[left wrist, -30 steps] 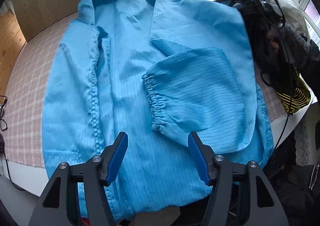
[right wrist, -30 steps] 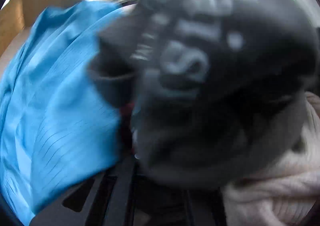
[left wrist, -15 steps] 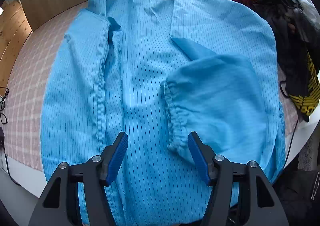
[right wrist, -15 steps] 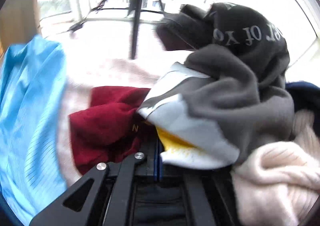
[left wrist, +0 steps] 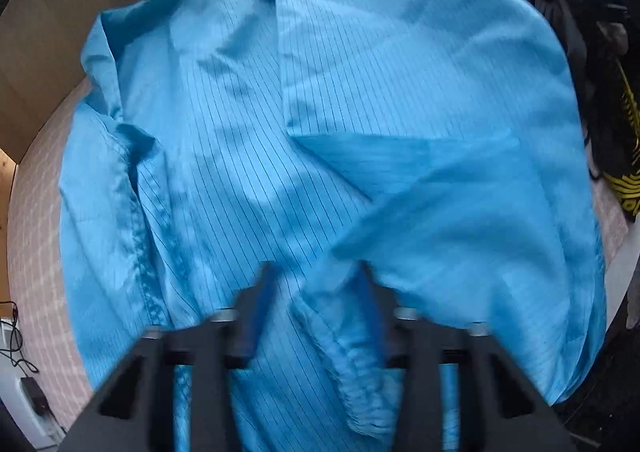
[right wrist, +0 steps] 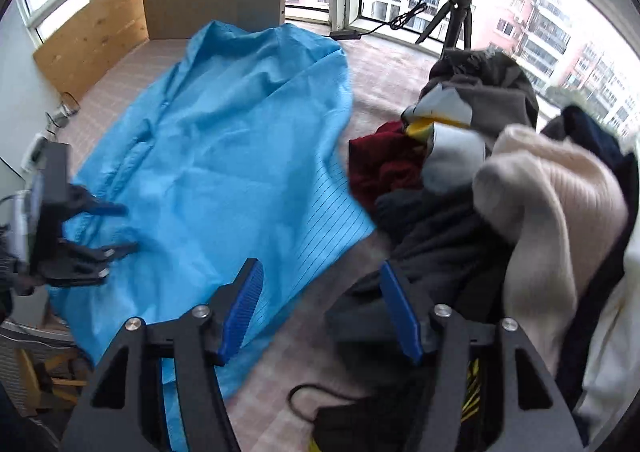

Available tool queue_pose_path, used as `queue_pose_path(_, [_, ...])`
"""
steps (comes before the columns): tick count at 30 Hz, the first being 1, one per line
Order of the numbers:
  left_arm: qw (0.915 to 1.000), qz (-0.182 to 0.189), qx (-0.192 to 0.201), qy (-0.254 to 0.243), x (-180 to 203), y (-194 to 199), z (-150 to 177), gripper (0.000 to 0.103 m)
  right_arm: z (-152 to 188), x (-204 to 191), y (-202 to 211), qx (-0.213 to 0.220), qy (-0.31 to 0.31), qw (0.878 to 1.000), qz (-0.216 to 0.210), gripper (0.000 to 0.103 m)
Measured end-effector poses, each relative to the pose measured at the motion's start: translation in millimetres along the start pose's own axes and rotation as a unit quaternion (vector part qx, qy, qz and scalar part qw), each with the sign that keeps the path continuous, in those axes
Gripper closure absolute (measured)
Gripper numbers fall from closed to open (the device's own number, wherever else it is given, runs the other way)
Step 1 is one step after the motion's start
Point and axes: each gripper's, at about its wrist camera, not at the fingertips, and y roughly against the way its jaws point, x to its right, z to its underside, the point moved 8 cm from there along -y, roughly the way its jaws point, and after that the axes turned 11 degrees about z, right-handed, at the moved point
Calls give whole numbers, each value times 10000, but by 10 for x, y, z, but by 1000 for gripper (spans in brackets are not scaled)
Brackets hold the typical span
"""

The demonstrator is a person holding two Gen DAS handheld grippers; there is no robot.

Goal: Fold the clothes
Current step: 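Push the clothes pile away from the coat with the right gripper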

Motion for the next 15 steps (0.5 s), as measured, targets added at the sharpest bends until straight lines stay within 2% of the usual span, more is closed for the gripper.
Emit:
queue_pose_path(1, [10000,62,46,18,30,54,32,86,28,0,20,-10,-61,10000,-59,43])
queue_pose_path(3, [9999,63,118,88,55,196,146,87,88,-21,-34,-67,-134,9999,-54,43])
queue_pose_path(5, [9987,8,139,500,27,373,346,88,178,-65,-60,-162,-227,9995,-153,43])
queue_pose_path(7, [9956,155,287,878,46,593,616,89,258,-126,-114,-258,-244,9991,-243,43])
queue_pose_path(11, [9784,274,557,1971,-13,967,1328,89,405,-314,-301,-442,125,9988,-141,43])
queue_pose_path(13, [9638,270,640,2573,-65,1052,1737,92,504,-379,-398,-606,241,9978,-118,43])
queue_pose_path(15, [9528,301,584,2963,-54,1028,2099,92,587,-415,-483,-751,246,9967,-163,43])
